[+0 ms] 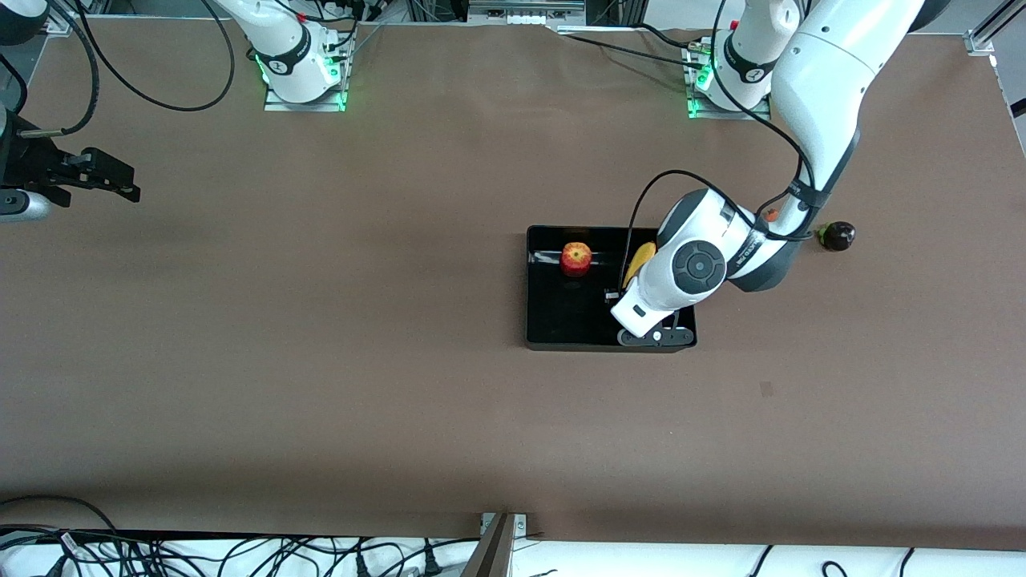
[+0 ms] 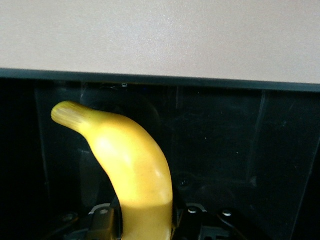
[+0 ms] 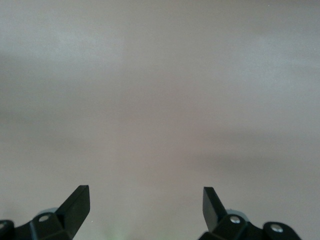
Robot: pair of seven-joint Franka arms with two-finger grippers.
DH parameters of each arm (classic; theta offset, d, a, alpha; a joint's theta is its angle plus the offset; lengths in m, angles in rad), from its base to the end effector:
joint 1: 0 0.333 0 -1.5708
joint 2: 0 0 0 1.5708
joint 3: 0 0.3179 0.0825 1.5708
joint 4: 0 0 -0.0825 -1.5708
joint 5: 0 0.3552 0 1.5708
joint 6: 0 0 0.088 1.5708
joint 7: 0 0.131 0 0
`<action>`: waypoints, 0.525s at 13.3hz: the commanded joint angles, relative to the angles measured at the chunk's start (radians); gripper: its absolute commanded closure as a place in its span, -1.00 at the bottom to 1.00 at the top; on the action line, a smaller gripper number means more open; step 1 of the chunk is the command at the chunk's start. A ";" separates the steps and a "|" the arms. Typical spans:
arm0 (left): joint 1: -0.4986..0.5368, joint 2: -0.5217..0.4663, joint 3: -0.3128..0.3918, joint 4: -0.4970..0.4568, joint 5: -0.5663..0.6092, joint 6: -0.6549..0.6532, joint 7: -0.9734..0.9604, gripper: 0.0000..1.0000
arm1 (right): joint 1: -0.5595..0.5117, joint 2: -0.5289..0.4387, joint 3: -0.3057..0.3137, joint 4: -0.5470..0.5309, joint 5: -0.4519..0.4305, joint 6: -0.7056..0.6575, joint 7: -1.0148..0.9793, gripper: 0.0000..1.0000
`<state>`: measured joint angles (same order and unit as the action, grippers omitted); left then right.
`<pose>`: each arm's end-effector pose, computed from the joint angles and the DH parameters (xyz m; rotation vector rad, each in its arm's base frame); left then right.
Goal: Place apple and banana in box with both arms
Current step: 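Carry the banana over the box and lower it with the left gripper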
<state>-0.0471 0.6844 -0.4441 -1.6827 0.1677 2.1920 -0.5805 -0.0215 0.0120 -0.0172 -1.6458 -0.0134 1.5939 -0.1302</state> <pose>0.5836 -0.2710 0.2206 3.0543 0.0880 -0.2523 0.5263 -0.0221 0.5649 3.1285 0.1444 -0.1015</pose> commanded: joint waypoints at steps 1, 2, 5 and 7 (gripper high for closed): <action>-0.002 0.026 -0.001 -0.005 0.065 0.032 -0.015 1.00 | 0.011 0.008 -0.012 0.021 0.017 -0.009 0.003 -1.00; -0.002 0.038 -0.001 -0.005 0.079 0.040 -0.019 0.95 | 0.009 0.008 -0.013 0.020 0.017 -0.009 0.003 -1.00; 0.000 0.070 0.001 -0.005 0.102 0.072 -0.021 0.39 | 0.011 0.006 -0.012 0.020 0.017 -0.009 0.004 -1.00; 0.001 0.075 0.001 -0.005 0.102 0.072 -0.019 0.09 | 0.011 0.006 -0.012 0.021 0.017 -0.009 0.004 -1.00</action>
<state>-0.0469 0.7612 -0.4424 -1.6840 0.2450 2.2553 -0.5821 -0.0215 0.0122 -0.0176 -1.6458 -0.0134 1.5938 -0.1301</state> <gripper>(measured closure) 0.634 0.000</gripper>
